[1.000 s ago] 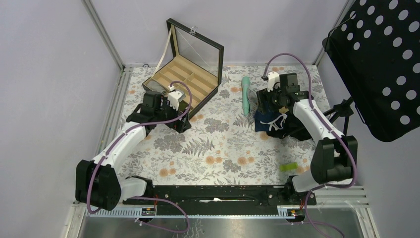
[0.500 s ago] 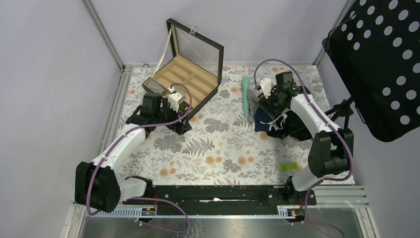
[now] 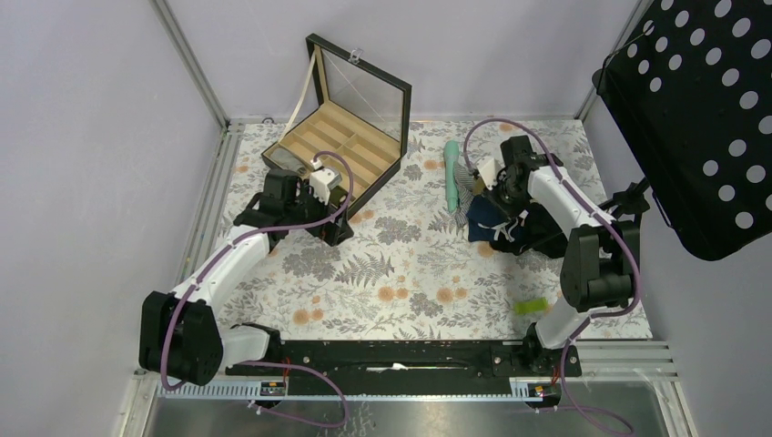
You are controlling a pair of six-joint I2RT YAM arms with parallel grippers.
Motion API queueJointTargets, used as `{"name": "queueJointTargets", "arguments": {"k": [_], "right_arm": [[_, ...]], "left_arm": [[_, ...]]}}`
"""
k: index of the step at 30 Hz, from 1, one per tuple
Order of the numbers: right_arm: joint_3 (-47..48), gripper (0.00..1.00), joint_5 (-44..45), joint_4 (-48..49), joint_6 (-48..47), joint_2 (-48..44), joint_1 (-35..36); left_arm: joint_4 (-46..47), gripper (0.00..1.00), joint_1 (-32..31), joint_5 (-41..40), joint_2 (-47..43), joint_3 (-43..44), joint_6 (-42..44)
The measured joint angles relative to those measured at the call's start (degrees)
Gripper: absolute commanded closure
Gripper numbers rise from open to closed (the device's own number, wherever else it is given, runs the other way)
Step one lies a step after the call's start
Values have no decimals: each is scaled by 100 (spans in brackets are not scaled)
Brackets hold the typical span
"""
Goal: Roll the underwear
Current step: Move the underwear to the center of the board.
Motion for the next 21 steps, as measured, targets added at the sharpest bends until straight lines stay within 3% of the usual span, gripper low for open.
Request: {"name": "queueJointTargets", "arguments": {"k": [2,11,15,18,21], "right_arm": [[101,100,-9,-83,26,44,0],[1049,100,-378,-595,136,-48,168],[1233,100,-741,-868,85,-446,1062],[1609,100,-1460,-1279,94,-601,1967],[2208,100,-2190,-1528,293,-595,2444]], "left_arm": [[26,3,0,0,33,2,0],[15,3,0,-57,74,48,111],[-17,3,0,-275,105,186,321],[-28,3,0,-433,164,295,459],[-81,3,0,-551,175,328,553]]}}
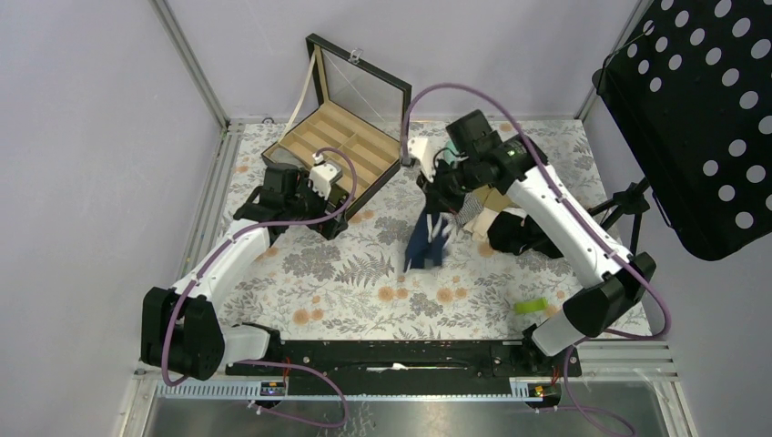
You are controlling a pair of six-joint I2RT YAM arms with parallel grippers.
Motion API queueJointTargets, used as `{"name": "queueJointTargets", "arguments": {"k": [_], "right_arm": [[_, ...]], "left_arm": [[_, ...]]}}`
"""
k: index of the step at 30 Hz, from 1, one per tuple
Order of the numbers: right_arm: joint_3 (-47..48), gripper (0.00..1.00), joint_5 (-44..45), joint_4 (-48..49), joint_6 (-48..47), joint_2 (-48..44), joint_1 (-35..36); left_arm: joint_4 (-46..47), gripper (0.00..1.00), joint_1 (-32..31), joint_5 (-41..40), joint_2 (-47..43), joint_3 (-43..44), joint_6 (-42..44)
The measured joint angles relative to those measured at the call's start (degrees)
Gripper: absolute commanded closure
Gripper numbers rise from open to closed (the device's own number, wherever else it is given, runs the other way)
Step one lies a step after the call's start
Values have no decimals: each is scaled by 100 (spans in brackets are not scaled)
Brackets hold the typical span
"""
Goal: Roll the underwear
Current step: Move the underwear to the center of the board.
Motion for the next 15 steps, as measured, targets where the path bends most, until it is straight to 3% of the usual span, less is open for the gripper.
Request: {"name": "queueJointTargets", "arguments": {"k": [4,7,10,12,15], "right_arm": [[680,100,-564,164,522,-20,4],[334,100,-914,516,916,-142,-389],[-660,58,-1169,903,1344,-118,-1460],[-1145,50,-911,999,1576,125,-2044],[-1694,46,-199,1034,1827,640,-2465]], "left_arm": [[-81,3,0,-109,-2,0,98],[-146,3,0,-151,-2,0,122],[-225,2,0,-157,-2,0,155],[-260,2,0,-157,-2,2,186],[-323,2,0,-155,-2,2,225]]}}
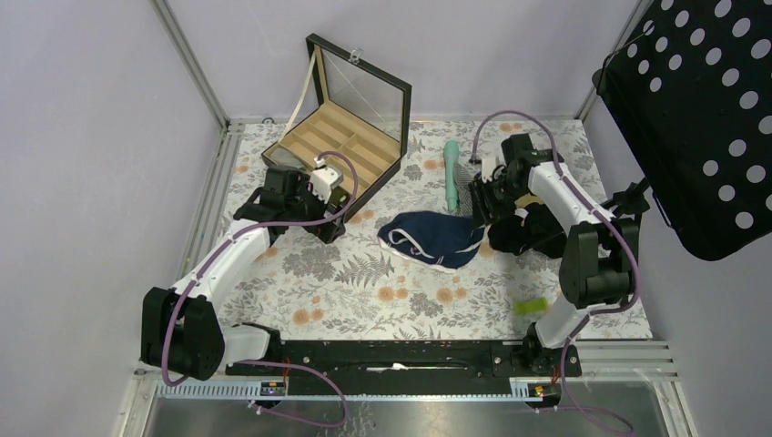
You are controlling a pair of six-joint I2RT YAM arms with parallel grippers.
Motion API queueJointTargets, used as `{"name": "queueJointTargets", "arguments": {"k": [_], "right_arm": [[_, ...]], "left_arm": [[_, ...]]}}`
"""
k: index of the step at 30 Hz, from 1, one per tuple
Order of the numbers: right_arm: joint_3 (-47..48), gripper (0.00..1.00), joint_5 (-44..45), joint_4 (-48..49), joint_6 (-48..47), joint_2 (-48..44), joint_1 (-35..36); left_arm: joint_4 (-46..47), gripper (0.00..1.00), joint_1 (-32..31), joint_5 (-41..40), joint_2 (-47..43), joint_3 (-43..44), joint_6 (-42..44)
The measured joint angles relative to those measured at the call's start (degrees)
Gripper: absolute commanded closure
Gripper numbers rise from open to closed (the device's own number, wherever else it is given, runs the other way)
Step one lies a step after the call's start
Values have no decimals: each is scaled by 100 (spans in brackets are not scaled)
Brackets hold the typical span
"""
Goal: Roll the underwear
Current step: Move the underwear to the center of the board, then flatten out the underwear at the center of the board.
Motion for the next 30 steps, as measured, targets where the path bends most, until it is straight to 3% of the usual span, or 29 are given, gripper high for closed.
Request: {"name": "queueJointTargets", "arguments": {"k": [6,11,17,24,30], "right_arm": [[-398,45,-31,2,186,-170,46],[-396,49,-271,46,-275,-706,175],[-374,57,59,369,-1519,-813,1556],[975,38,424,546,-2120,715,2726],[2044,36,734,695,-1993,2299,3104]], "left_arm": [[-50,5,0,90,9,37,96],[-256,9,0,398,90,52,166],[-479,11,208,542,201,59,-551],[-402,11,881,518,201,26,-1746],[-330,9,1113,291,-321,-297,-2159]]}}
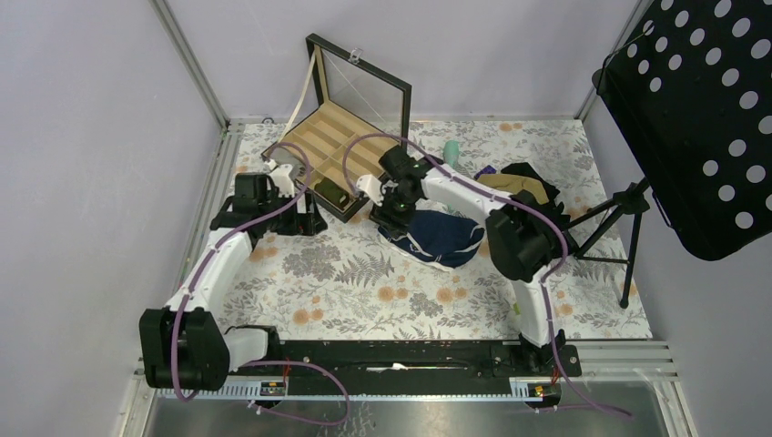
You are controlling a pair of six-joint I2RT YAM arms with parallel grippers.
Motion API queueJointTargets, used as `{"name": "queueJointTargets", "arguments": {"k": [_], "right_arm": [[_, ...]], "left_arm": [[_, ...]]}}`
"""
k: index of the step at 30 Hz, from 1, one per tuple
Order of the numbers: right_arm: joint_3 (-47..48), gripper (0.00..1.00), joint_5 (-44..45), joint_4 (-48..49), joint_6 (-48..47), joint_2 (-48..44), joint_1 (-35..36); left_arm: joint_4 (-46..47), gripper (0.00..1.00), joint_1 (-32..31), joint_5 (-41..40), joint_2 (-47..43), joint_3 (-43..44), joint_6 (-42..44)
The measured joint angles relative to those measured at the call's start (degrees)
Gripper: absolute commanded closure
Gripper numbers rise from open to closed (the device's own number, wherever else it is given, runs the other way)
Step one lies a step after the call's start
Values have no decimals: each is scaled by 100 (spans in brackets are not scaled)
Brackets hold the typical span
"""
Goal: Roll the underwear
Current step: Flatten out the underwear at the center of the board.
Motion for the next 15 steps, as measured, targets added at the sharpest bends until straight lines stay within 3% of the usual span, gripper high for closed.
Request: {"name": "queueJointTargets", "arguments": {"k": [3,4,8,10,12,15], "right_arm": [[70,38,166,-52,11,378,101],[76,43,251,-81,11,474,127],[94,82,540,-192,-22,597,170],[129,95,627,-249,-31,597,173],[317,100,562,-442,-9,597,177],[1193,100,57,-1147,52,597,197]], "left_arm": [[13,9,197,-101,-245,-107,-120],[13,9,262,-129,-315,-153,-149],[79,9,299,-153,-398,-278,-214],[120,9,299,-153,-398,-319,-216],[155,9,299,-155,-385,-321,-216],[181,9,299,-181,-330,-319,-210]]}}
